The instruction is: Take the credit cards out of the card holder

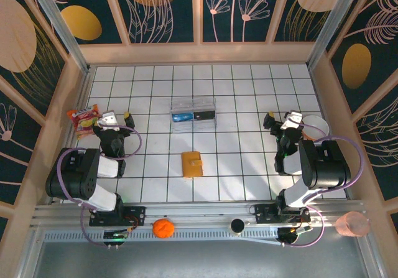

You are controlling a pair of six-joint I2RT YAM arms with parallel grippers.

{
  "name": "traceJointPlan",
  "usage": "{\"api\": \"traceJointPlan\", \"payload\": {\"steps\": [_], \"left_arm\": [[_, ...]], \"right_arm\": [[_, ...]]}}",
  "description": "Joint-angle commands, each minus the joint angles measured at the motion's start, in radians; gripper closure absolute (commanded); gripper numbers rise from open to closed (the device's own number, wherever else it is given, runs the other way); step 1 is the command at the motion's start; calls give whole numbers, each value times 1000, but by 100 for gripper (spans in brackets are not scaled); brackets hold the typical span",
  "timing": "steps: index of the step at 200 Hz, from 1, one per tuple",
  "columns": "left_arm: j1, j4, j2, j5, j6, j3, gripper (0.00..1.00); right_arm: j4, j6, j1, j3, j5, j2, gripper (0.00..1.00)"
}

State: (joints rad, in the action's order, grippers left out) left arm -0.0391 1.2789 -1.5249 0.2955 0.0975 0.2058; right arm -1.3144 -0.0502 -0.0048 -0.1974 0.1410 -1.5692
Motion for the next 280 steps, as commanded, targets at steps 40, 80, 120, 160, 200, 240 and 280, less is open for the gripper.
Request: {"api": "traceJointPlan", "payload": {"steps": [40,80,120,160,200,240,280], "left_arm": [[7,-9,31,-9,4,26,1],[5,-311,185,7,18,122,1],[6,-437,309,-5,145,159,1],[7,-776,371,243,700,250,1],[7,-682,459,95,880,141,1],[7,-471,529,-78,895,18,1],[5,-541,545,-233,839,58,1]], "right_arm": [[-22,-9,-31,-11,-53,21,1],[223,8,-9,-113,-20,90,1],[484,13,64,-246,148,157,1],[659,-283,100,-332,397,229,1],[943,-456,1,-515,-114,139,1],[813,-453,46,-452,-63,147,1],[841,-625,58,-418,154,176,1]]}}
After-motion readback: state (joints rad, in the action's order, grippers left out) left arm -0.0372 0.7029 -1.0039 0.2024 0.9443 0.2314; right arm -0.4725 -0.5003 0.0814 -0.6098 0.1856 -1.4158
